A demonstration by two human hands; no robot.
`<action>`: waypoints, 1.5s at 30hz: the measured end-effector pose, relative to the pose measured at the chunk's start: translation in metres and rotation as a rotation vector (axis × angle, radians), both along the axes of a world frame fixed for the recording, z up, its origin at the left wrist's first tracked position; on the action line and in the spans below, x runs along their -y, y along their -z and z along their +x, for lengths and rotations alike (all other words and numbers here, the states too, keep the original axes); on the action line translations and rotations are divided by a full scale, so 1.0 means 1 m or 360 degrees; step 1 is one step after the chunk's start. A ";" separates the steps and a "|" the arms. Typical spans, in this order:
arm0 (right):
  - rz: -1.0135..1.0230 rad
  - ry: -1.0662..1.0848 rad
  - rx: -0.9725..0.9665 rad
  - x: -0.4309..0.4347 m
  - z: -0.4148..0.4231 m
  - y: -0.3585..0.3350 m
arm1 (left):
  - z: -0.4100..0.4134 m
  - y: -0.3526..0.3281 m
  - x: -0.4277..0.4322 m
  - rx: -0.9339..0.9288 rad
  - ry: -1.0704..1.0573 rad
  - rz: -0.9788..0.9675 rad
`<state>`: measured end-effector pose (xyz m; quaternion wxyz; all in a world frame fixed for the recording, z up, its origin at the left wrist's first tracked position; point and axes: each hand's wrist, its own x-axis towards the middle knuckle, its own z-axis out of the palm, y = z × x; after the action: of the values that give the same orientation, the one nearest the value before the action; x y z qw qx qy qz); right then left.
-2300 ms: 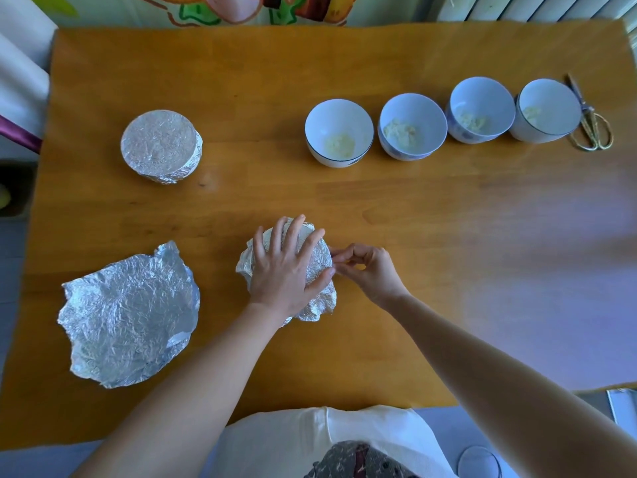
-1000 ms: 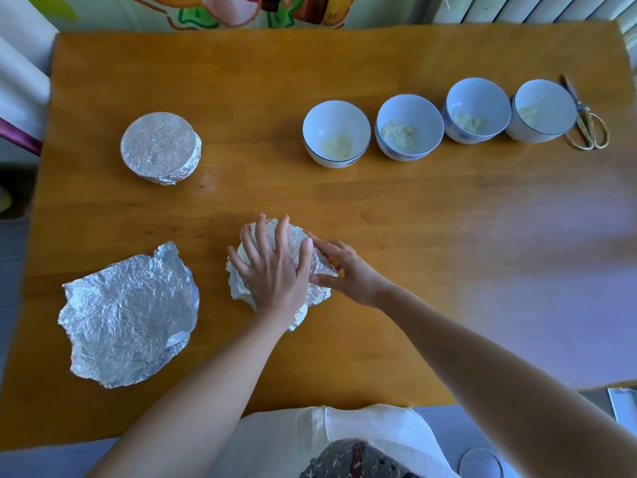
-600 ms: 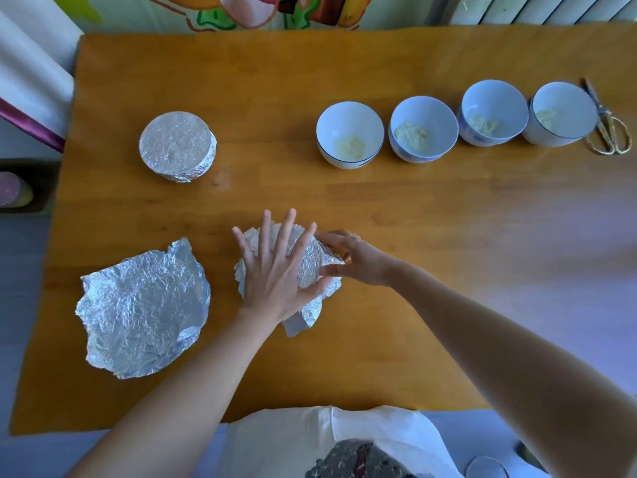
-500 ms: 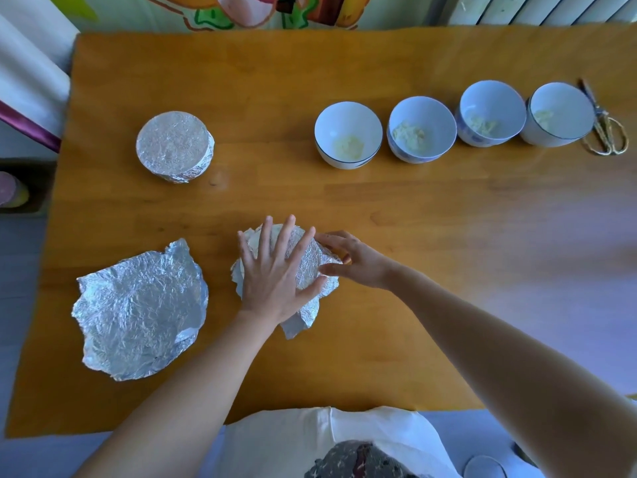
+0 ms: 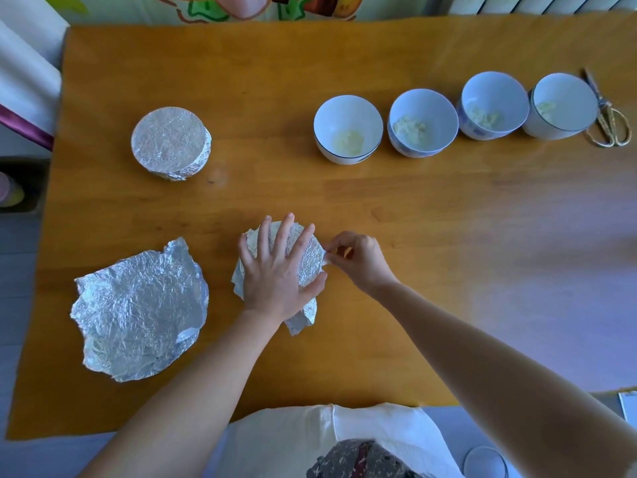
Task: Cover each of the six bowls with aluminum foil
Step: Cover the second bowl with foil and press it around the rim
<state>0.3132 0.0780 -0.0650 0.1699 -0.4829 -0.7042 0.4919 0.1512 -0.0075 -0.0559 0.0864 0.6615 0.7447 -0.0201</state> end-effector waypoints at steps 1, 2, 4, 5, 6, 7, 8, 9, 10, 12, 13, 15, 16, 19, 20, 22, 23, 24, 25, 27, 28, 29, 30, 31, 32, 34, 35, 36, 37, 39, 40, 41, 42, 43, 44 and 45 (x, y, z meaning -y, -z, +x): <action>-0.0048 -0.0010 0.0007 -0.002 0.000 -0.001 | 0.000 0.000 0.000 -0.0003 0.0000 -0.0002; -0.0110 -0.0027 0.0005 -0.004 0.001 -0.003 | -0.001 0.000 0.000 -0.0004 -0.0001 -0.0005; -0.0245 -0.0064 -0.0026 -0.008 0.001 -0.006 | -0.001 0.000 0.001 -0.0007 0.0001 -0.0005; -0.0319 -0.0072 -0.0047 -0.011 0.001 -0.007 | -0.001 0.000 0.001 -0.0007 0.0001 -0.0006; -0.0400 -0.0077 -0.0068 -0.013 0.000 -0.007 | -0.001 0.000 0.000 -0.0004 -0.0001 -0.0005; -0.0477 -0.0076 -0.0081 -0.016 -0.001 -0.007 | -0.001 0.000 0.000 -0.0001 -0.0002 -0.0003; -0.0543 -0.0072 -0.0088 -0.019 -0.002 -0.007 | 0.000 0.000 0.000 0.0003 -0.0002 -0.0001; -0.0591 -0.0066 -0.0086 -0.021 -0.003 -0.008 | -0.001 0.000 0.000 0.0004 -0.0002 0.0002; -0.0623 -0.0060 -0.0078 -0.023 -0.004 -0.008 | 0.000 0.000 0.000 0.0003 -0.0004 0.0007; -0.0658 -0.0055 -0.0044 -0.026 -0.005 -0.008 | 0.000 0.000 0.000 0.0003 -0.0009 0.0020; -0.0672 -0.0053 -0.0025 -0.026 -0.007 -0.008 | 0.000 0.000 0.000 0.0003 -0.0011 0.0021; -0.0691 -0.0014 -0.0019 -0.024 -0.011 -0.009 | 0.001 -0.001 0.000 -0.0009 -0.0024 0.0021; -0.0679 0.0027 -0.0019 -0.023 -0.013 -0.010 | 0.001 -0.001 0.000 -0.0022 -0.0037 0.0017; -0.0531 0.0149 0.0059 -0.016 -0.017 -0.012 | 0.003 0.000 0.000 -0.0048 -0.0076 0.0011; -0.0468 0.0184 0.0081 -0.013 -0.017 -0.012 | 0.003 0.000 0.000 -0.0053 -0.0083 0.0010; -0.0386 0.0262 0.0084 -0.007 -0.019 -0.013 | 0.003 0.000 0.000 -0.0057 -0.0089 0.0009; -0.0366 0.0299 0.0070 -0.004 -0.019 -0.013 | 0.004 0.000 0.000 -0.0057 -0.0093 0.0011; -0.0373 0.0330 0.0039 0.000 -0.018 -0.013 | 0.004 -0.001 0.000 -0.0056 -0.0097 0.0011; -0.0415 0.0357 -0.0009 0.003 -0.017 -0.013 | 0.005 -0.001 0.000 -0.0057 -0.0101 0.0012; -0.0559 0.0393 -0.0154 0.009 -0.015 -0.013 | 0.005 -0.002 0.000 -0.0066 -0.0107 0.0007; -0.0617 0.0411 -0.0211 0.011 -0.014 -0.013 | 0.006 -0.002 0.000 -0.0069 -0.0106 0.0003; -0.0655 0.0440 -0.0233 0.012 -0.015 -0.013 | 0.006 -0.002 0.000 -0.0073 -0.0107 -0.0001; -0.0694 0.0484 -0.0242 0.012 -0.016 -0.012 | 0.006 -0.002 0.000 -0.0078 -0.0113 -0.0006; -0.0771 0.0555 -0.0273 0.013 -0.018 -0.013 | 0.006 -0.002 -0.001 -0.0084 -0.0123 -0.0009; -0.0922 0.0648 -0.0350 0.013 -0.020 -0.013 | 0.006 -0.003 -0.001 -0.0083 -0.0140 -0.0010; -0.1360 0.0852 -0.0620 0.016 -0.024 -0.014 | 0.007 -0.003 -0.001 -0.0056 -0.0163 -0.0006; -0.1535 0.0941 -0.0742 0.019 -0.025 -0.015 | 0.007 -0.003 -0.001 -0.0039 -0.0162 -0.0002; -0.1631 0.1004 -0.0809 0.021 -0.025 -0.014 | 0.008 -0.002 -0.001 -0.0029 -0.0155 0.0001; -0.1668 0.1047 -0.0837 0.024 -0.026 -0.014 | 0.007 -0.002 -0.001 -0.0027 -0.0151 0.0003; -0.1631 0.1122 -0.0827 0.026 -0.029 -0.015 | 0.007 -0.002 -0.001 -0.0036 -0.0158 0.0002; -0.1584 0.1152 -0.0800 0.027 -0.031 -0.015 | 0.007 -0.002 -0.001 -0.0039 -0.0172 -0.0002; -0.1531 0.1174 -0.0770 0.028 -0.033 -0.015 | 0.008 -0.002 -0.001 -0.0041 -0.0193 -0.0004; -0.1467 0.1177 -0.0726 0.028 -0.033 -0.014 | 0.009 -0.002 -0.001 -0.0041 -0.0216 -0.0004; -0.1396 0.1167 -0.0674 0.028 -0.034 -0.013 | 0.009 -0.002 -0.002 -0.0039 -0.0236 -0.0004; -0.1322 0.1147 -0.0613 0.028 -0.034 -0.011 | 0.010 -0.003 -0.002 -0.0036 -0.0251 -0.0004; -0.1246 0.1121 -0.0551 0.028 -0.034 -0.012 | 0.010 -0.003 -0.003 -0.0037 -0.0259 -0.0006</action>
<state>0.2789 0.0497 -0.0532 0.2453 -0.6284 -0.2265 0.7026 0.1612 -0.0050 -0.0529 0.0803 0.5983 0.7969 -0.0220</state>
